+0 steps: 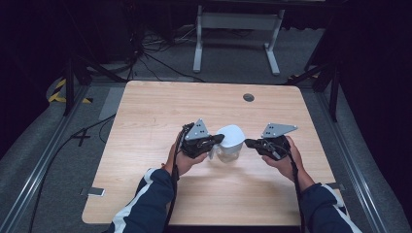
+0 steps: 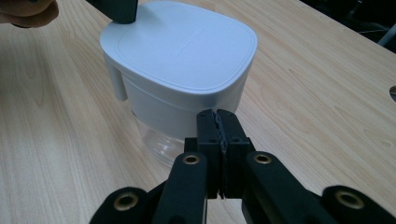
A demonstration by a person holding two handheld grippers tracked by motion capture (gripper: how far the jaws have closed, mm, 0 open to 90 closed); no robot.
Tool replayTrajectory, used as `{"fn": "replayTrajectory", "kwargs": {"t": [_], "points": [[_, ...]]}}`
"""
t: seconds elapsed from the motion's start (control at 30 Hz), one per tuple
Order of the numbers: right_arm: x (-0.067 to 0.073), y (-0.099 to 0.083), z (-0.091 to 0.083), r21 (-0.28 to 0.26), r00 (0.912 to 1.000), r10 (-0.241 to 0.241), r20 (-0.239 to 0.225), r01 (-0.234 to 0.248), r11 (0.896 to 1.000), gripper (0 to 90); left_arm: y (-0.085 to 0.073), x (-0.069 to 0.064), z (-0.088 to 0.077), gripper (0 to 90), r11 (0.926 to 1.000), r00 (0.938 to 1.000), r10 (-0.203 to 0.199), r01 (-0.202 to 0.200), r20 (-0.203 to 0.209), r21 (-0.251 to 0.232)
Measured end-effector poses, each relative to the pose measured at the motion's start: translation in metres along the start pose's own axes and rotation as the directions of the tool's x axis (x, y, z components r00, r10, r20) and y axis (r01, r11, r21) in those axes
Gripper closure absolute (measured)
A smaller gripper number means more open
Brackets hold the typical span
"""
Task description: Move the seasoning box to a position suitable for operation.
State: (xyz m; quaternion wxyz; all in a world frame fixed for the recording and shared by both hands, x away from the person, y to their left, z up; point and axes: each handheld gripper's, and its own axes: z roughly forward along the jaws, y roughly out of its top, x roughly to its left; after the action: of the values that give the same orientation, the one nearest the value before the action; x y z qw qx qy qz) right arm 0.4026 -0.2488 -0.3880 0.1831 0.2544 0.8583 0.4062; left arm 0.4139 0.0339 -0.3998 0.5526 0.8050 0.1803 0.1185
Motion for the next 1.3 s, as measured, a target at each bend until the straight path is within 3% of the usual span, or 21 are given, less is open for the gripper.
{"fn": "replayTrajectory", "kwargs": {"t": [0.23,0.43,0.73,1.0,1.2,1.27,1.3], "points": [[0.0016,-0.0011,-0.0013,-0.001,0.9999,-0.004,-0.015,0.004,1.0,89.6,0.0004,0.0009,-0.0021,90.0,0.9998,0.9997,0.02,-0.02,-0.012,0.009],[0.0057,-0.0001,0.0005,-0.001,0.9997,-0.023,-0.012,0.023,1.0,89.8,-0.0001,0.003,-0.0052,90.0,0.9998,1.0,0.009,-0.009,-0.002,0.015],[0.008,0.0012,-0.0008,-0.005,0.9992,-0.032,-0.023,0.032,0.999,89.7,0.0014,0.0022,-0.0061,90.0,0.9993,0.9997,0.023,-0.023,-0.004,0.03],[0.0069,0.0012,-0.0024,-0.005,0.9996,-0.028,-0.007,0.028,1.0,89.7,0.0017,0.0018,-0.0071,90.0,0.9988,0.9995,0.031,-0.031,-0.002,0.037],[0.0065,0.0013,-0.0016,-0.005,0.9996,-0.029,-0.007,0.029,1.0,89.7,0.0064,0.0027,-0.0021,90.0,0.9974,0.9985,0.051,-0.05,-0.019,0.053],[0.0065,0.0013,-0.0014,-0.005,0.9996,-0.028,-0.008,0.028,1.0,89.6,0.0072,0.0018,0.0002,90.0,0.998,0.9991,0.038,-0.037,-0.02,0.051],[0.007,0.0013,-0.001,-0.004,0.9996,-0.029,-0.005,0.029,1.0,89.7,0.0083,0.0025,0.0006,90.0,0.9968,0.9984,0.053,-0.052,-0.019,0.061]]}}
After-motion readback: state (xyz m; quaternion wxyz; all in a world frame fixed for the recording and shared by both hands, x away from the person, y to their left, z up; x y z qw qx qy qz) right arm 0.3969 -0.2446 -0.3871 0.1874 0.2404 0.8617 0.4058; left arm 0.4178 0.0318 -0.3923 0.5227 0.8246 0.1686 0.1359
